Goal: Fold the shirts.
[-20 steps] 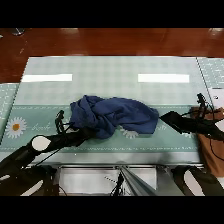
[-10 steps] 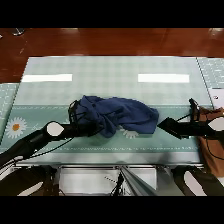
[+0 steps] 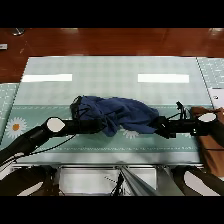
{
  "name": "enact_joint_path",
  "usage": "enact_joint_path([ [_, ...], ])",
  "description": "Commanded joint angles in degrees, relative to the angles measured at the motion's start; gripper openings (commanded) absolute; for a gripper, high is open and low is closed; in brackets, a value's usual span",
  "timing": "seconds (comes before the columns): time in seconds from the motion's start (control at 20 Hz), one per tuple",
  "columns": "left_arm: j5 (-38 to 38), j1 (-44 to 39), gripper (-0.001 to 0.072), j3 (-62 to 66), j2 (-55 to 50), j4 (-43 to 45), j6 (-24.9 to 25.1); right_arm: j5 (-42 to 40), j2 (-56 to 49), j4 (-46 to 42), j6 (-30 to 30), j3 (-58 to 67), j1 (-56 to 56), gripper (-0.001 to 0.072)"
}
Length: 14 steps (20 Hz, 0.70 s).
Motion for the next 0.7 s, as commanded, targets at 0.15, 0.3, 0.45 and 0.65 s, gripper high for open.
enact_joint_path([
  [0.15, -1.3, 0.0, 0.0019, 0.2, 0.0, 0.0, -0.1, -4.0, -7.8, 4.0, -3.3, 6.6, 10.8, 0.0335],
  [0.3, -4.3, 3.7, 0.0018, 2.0, 1.8, 0.0, 1.0, -0.7, -8.0, 3.0, -5.2, 16.0, 14.1, 0.0017],
  [0.45, -8.0, 13.7, 0.0018, 10.8, 8.1, 0.0, 3.4, 8.0, -8.0, 0.2, -2.8, 35.4, 12.2, 0.0015],
  [0.65, -8.0, 27.8, 0.0018, 31.9, 15.7, 0.0, 3.4, 10.6, -8.0, -8.0, 4.8, 71.3, 11.9, 0.0015],
])
